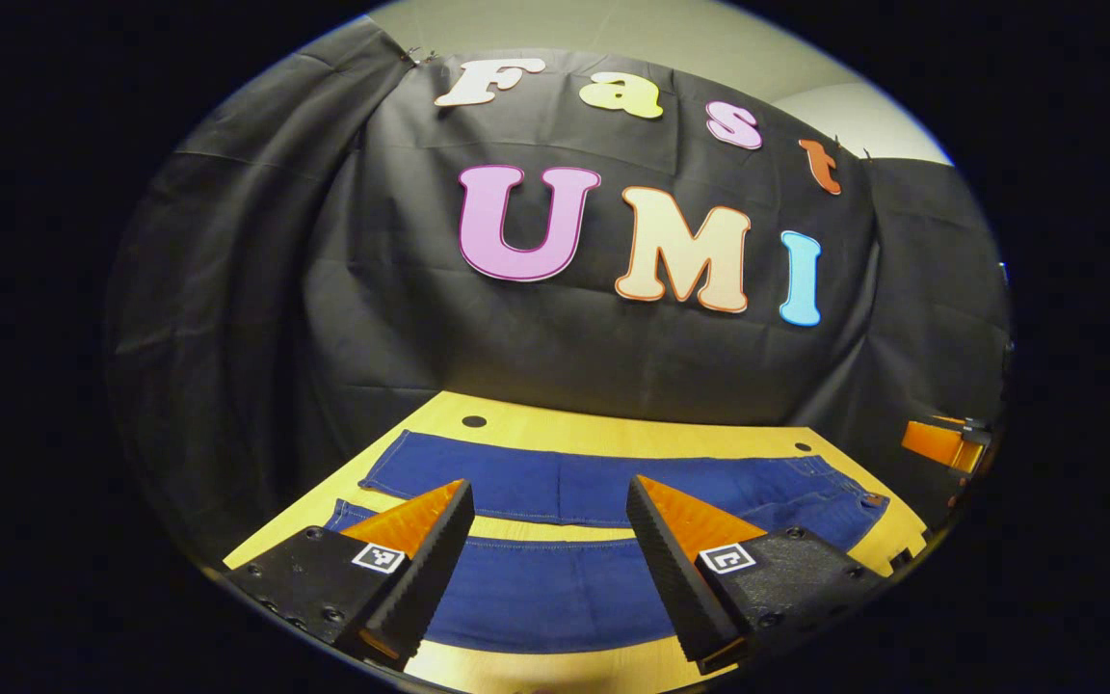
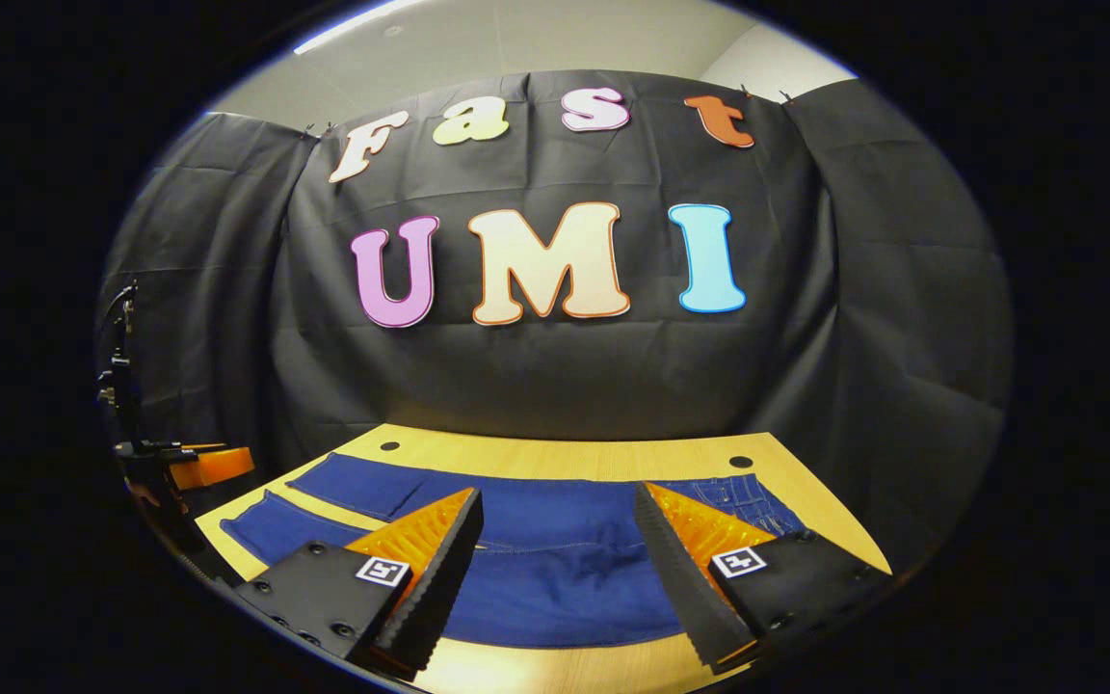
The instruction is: Grasp the waist and the cuffs of the jeans and fold them to make the two legs overlap; first hold the waist and fold one-third of the jeans toward the cuffs, then hold the cuffs and fold the remaining one-third in the same direction to finish folding.
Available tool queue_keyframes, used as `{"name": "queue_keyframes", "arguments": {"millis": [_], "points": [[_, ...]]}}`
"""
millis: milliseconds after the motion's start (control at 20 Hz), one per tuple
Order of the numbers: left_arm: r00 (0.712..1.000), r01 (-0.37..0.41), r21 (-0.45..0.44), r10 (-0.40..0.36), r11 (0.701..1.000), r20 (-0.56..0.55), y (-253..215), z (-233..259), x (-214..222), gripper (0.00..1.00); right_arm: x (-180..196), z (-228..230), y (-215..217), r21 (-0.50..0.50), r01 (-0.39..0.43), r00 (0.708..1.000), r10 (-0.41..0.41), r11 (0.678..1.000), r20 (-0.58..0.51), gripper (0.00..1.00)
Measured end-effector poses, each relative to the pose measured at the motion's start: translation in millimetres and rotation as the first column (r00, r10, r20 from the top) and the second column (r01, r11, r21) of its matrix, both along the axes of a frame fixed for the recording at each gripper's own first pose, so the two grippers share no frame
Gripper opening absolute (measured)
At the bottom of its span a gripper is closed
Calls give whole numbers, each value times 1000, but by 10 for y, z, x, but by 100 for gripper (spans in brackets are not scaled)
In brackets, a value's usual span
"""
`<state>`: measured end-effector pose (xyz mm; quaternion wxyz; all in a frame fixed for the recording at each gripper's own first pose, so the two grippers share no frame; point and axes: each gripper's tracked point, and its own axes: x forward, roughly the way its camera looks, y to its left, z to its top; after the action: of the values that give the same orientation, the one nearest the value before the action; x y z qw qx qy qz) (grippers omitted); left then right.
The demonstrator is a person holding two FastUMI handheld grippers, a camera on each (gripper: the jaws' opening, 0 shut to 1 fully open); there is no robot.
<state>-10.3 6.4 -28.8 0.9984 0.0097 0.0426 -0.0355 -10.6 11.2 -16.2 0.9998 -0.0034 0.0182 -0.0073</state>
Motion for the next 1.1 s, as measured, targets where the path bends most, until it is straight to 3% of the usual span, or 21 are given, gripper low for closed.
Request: {"name": "queue_keyframes", "arguments": {"millis": [150, 200, 250, 450, 500, 750, 950, 1000, 1050, 1100], "points": [[997, 47, 31, -44, 998, -70, 92, -238, -46, 95, -13, -65, 48, -2, -6, 1000, 6, 1000, -12, 98], [993, 78, 41, -74, 996, -96, 102, -332, -84, 95, -18, -79, 68, -7, -11, 1000, 11, 1000, -18, 94], [986, 113, 60, -105, 992, -126, 118, -423, -110, 95, -26, -105, 76, -14, -13, 1000, 13, 1000, -23, 98], [935, 270, 201, -208, 942, -287, 324, -860, -234, 93, -62, -236, 124, -35, -33, 997, 31, 999, -65, 98], [920, 311, 221, -234, 924, -315, 357, -923, -251, 95, -74, -292, 138, -34, -39, 996, 36, 999, -85, 94], [816, 470, 310, -273, 826, -510, 735, -1454, -358, 93, -164, -424, 113, -40, -31, 989, 25, 999, -148, 98], [713, 597, 392, -239, 700, -659, 1199, -1816, -465, 95, -210, -486, 112, -45, -24, 985, 16, 999, -174, 94], [693, 621, 393, -242, 678, -679, 1252, -1839, -459, 95, -217, -494, 114, -49, -23, 984, 14, 999, -178, 98], [671, 640, 381, -244, 667, -700, 1279, -1864, -464, 95, -224, -524, 106, -55, -21, 983, 11, 998, -185, 94], [649, 656, 365, -246, 660, -720, 1326, -1909, -470, 95, -228, -542, 104, -60, -21, 981, 9, 998, -194, 98]]}}
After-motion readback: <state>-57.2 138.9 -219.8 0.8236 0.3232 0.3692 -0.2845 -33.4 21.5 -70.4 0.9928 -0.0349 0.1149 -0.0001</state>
